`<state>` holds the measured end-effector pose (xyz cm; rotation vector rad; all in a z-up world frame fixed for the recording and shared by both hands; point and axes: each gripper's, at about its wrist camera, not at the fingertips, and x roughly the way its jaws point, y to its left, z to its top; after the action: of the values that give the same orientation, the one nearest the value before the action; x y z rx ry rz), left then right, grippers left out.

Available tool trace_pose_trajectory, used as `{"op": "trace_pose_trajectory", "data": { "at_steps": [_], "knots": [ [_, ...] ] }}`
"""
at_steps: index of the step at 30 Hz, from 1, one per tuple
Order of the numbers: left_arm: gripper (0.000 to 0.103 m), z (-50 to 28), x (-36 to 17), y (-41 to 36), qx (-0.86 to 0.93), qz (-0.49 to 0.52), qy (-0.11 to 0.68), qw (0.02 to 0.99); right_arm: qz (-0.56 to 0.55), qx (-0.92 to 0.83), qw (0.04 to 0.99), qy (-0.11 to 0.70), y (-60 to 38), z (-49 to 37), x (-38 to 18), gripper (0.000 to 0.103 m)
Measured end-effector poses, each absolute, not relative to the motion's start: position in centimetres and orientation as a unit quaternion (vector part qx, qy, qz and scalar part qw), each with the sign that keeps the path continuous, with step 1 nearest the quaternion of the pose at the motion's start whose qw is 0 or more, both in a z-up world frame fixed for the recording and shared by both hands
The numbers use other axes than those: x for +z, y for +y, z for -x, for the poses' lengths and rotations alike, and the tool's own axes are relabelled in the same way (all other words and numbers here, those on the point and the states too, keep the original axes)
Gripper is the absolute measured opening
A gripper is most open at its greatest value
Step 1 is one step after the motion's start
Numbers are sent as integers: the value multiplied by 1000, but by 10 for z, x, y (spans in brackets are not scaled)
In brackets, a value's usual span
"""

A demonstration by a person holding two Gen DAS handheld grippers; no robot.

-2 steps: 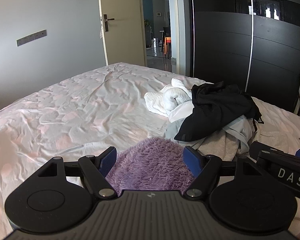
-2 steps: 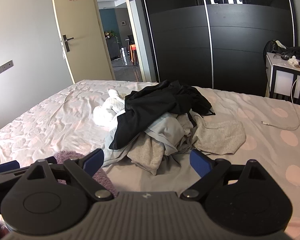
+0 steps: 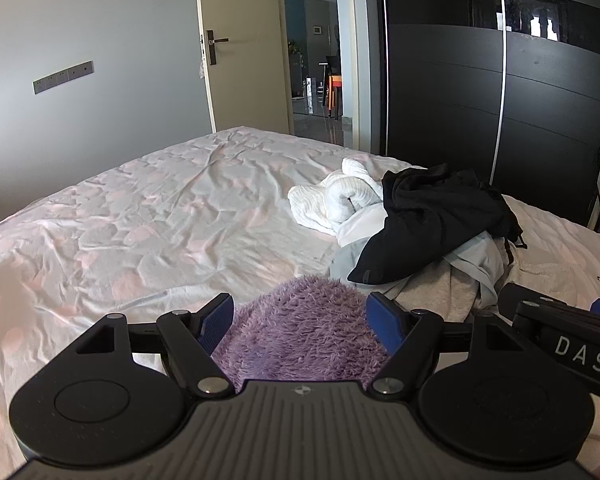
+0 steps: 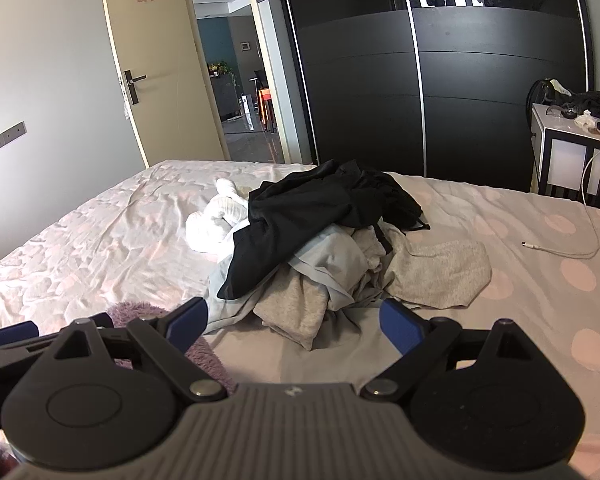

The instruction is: Fold clothes

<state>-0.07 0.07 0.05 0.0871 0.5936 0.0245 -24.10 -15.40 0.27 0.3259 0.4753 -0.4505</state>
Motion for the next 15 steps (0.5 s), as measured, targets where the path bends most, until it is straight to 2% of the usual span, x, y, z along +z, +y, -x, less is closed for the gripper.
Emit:
{"op": "trace_pose_trajectory", "data": {
  "at_steps": [9, 15],
  "knots": [
    [72, 3, 4, 4, 11, -31, 297, 954, -148, -216, 942, 208, -148, 247, -2, 94],
    [72, 1, 0, 1, 13, -35, 302, 953, -157, -215, 937, 228, -154, 238, 0, 94]
  ]
}}
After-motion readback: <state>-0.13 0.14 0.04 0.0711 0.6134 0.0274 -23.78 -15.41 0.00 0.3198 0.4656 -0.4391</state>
